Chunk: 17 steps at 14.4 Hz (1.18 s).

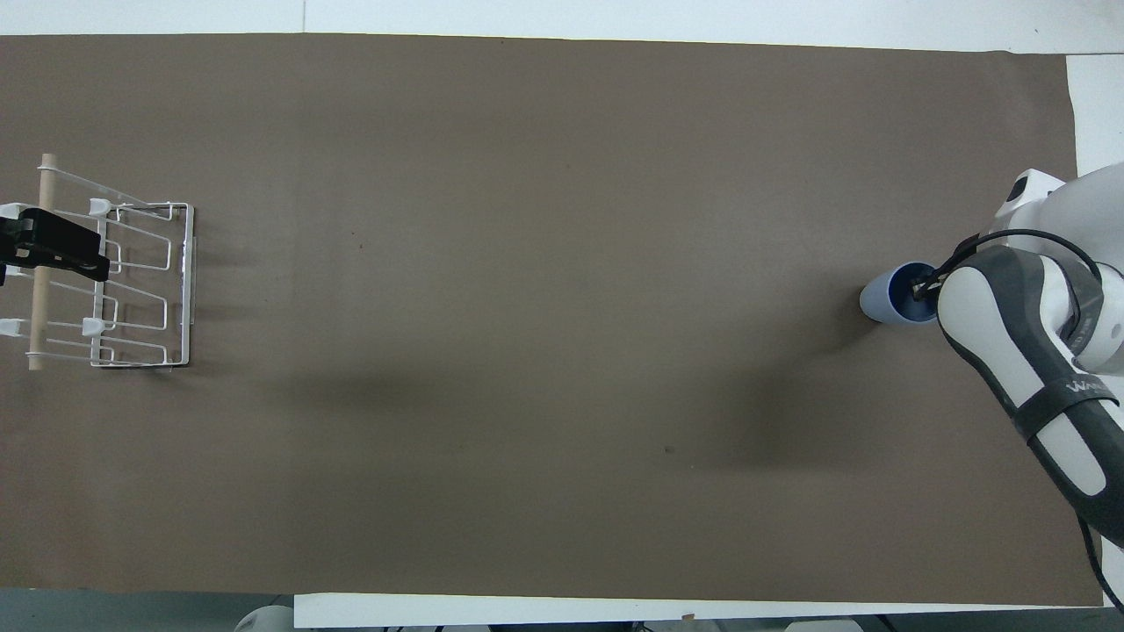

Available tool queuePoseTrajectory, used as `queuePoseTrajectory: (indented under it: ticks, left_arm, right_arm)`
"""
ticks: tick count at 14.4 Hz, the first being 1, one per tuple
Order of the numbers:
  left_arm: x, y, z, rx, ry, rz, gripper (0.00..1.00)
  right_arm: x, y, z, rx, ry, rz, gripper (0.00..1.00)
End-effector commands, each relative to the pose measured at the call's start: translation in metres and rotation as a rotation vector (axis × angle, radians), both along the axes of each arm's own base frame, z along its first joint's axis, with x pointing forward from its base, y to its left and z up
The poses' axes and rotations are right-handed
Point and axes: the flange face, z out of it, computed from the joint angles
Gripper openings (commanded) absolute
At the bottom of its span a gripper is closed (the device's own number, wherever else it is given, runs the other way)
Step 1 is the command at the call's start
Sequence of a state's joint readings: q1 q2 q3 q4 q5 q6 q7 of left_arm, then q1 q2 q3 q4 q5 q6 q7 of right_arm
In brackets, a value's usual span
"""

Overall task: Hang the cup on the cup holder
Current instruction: 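Grasp the light blue cup rim with the right gripper, then lift the cup with the right gripper while the left gripper approaches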

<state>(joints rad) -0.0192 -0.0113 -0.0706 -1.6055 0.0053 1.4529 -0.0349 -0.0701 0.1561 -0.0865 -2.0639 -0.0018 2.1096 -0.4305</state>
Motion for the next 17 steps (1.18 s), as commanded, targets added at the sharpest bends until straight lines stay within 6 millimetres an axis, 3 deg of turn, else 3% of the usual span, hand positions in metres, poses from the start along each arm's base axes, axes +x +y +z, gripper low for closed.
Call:
queuePoseTrajectory:
  ticks: [1, 2, 3, 8, 9, 11, 13, 17]
  left_arm:
    - [-0.009, 0.000, 0.003, -0.001, 0.003, 0.006, 1.00]
    - [-0.008, 0.003, 0.005, -0.003, -0.001, 0.027, 1.00]
    - [-0.008, 0.003, 0.005, -0.005, -0.003, 0.085, 1.00]
    - [-0.001, -0.026, 0.017, -0.146, 0.016, 0.664, 1.00]
    - [0.000, -0.037, 0.015, -0.151, 0.028, 0.819, 1.00]
    - [-0.008, -0.086, 0.014, -0.140, 0.036, 0.923, 1.00]
    - [-0.017, -0.119, 0.017, -0.149, 0.087, 1.062, 1.00]
    - [-0.021, -0.162, 0.025, -0.199, 0.150, 1.383, 1.00]
  right_arm:
    - [0.014, 0.005, 0.034, 0.026, 0.044, 0.025, 0.00]
    - [0.018, 0.022, 0.048, 0.065, 0.052, 0.048, 0.00]
    - [0.022, 0.055, 0.060, 0.165, 0.050, 0.049, 0.00]
    - [0.019, 0.175, 0.080, 0.650, 0.103, -0.147, 0.00]
    - [0.019, 0.198, 0.085, 0.739, 0.128, -0.208, 0.00]
    - [0.014, 0.248, 0.096, 0.866, 0.205, -0.330, 0.00]
    - [0.011, 0.285, 0.101, 0.946, 0.237, -0.436, 0.00]
    - [-0.012, 0.353, 0.100, 1.049, 0.276, -0.542, 0.01]
